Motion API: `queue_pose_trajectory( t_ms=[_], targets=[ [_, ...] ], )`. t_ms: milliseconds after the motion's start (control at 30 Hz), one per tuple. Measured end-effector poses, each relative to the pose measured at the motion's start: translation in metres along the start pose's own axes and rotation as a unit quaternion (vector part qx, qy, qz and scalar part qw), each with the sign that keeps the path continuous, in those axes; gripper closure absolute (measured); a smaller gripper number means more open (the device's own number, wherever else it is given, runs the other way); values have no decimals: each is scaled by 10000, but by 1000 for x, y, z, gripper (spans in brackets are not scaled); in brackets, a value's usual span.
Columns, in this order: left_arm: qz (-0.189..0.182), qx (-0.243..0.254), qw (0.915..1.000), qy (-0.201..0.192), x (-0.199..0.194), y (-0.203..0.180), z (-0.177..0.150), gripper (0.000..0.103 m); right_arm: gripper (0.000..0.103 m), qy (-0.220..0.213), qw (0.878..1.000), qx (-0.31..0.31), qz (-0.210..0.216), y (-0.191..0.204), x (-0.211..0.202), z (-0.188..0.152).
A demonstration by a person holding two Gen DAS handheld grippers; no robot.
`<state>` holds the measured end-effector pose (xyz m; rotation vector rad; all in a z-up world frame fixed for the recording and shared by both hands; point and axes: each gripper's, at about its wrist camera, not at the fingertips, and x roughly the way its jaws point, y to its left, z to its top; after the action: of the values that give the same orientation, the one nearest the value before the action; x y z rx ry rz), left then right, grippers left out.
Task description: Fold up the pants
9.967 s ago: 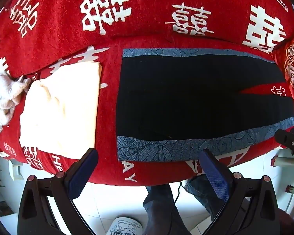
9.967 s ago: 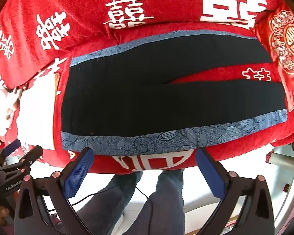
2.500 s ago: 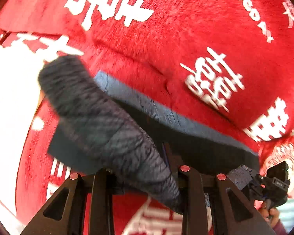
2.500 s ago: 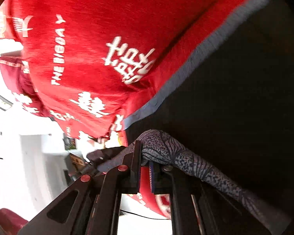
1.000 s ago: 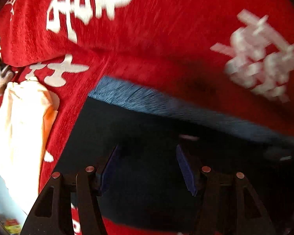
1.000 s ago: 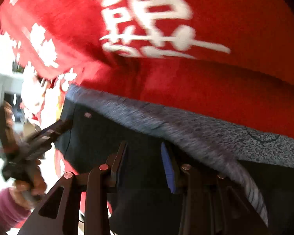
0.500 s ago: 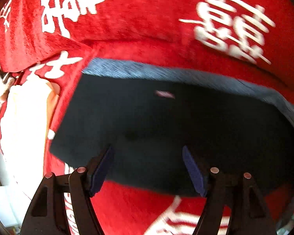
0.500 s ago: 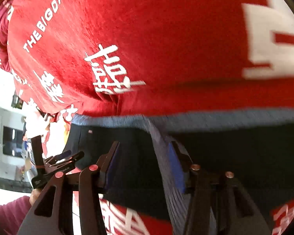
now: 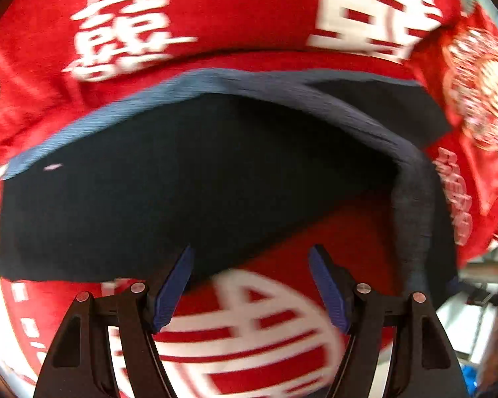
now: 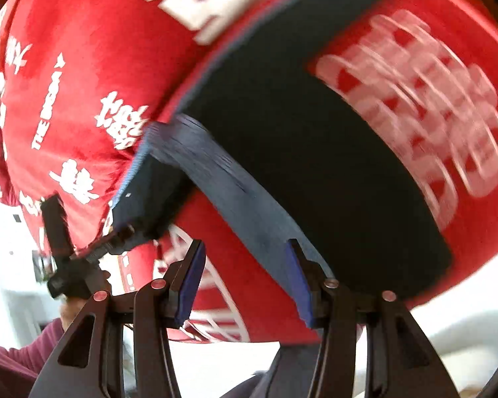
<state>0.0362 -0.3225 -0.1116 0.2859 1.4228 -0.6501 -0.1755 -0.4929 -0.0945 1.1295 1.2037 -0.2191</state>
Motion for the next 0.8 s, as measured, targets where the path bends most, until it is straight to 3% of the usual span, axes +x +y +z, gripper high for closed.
queue_pose_trajectory(
  t_ms=[100, 200, 433, 500, 567, 600, 633, 667, 700, 800],
  targets=[
    [-554, 28, 9984, 114, 5, -35, -4, 30, 50, -223, 9982, 551, 36, -38, -7, -38],
    [-852, 259, 9959, 161, 10, -65, -9, 30, 50, -389, 9936, 1030, 234, -68, -7, -65],
    [-970, 439, 9937, 341, 36, -93, -13, 30, 50, -194, 9883, 1251, 850, -94, 27, -73],
    [-972, 393, 9935, 440, 44, -98, -14, 30, 50, -118, 9833, 1369, 1197, -100, 36, -70],
    [-1001, 353, 9930, 522, 50, -103, -13, 31, 55, -25, 9776, 1531, 1442, -103, 45, -66],
    [-996, 360, 9930, 520, 52, -107, -11, 41, 80, 26, 9754, 1566, 1554, -106, 44, -65],
    [-1012, 368, 9927, 536, 53, -108, -10, 50, 85, 79, 9738, 1577, 1638, -105, 44, -62],
    [-1049, 367, 9920, 605, 54, -109, -9, 69, 87, 96, 9744, 1539, 1636, -104, 41, -60],
    [-1130, 311, 9905, 719, 56, -110, -6, 77, 88, 100, 9762, 1408, 1646, -100, 34, -57],
    [-1150, 235, 9909, 660, 48, -117, 3, 78, 89, 103, 9779, 1145, 1747, -83, 13, -36]
  ],
)
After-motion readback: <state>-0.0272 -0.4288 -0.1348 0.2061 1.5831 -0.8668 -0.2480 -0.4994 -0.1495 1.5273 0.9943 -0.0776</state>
